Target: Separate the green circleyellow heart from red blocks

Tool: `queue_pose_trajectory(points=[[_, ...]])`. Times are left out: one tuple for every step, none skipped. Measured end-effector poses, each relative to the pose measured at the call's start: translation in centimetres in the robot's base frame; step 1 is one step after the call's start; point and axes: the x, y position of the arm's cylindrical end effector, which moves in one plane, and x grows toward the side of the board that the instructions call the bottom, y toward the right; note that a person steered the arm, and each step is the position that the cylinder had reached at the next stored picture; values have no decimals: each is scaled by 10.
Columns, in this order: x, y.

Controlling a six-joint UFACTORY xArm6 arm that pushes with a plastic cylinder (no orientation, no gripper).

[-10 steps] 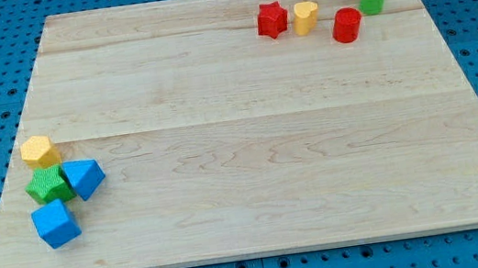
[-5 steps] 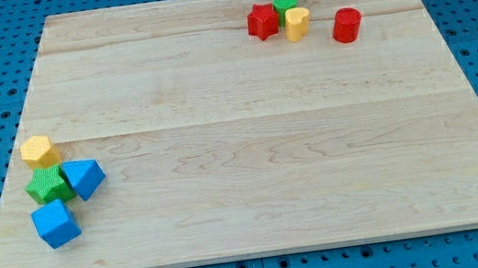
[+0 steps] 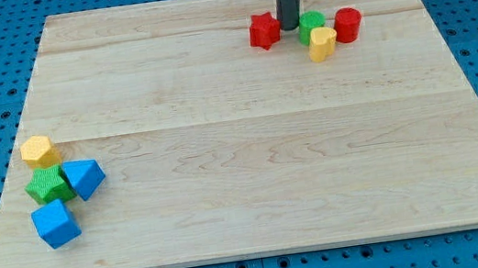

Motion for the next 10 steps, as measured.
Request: queue_pose_trajectory(points=[[6,25],[-10,6],[-47,41],[-20,61],[21,53],[58,53],[77,68],[54,46],[36,-8],[46,-57]])
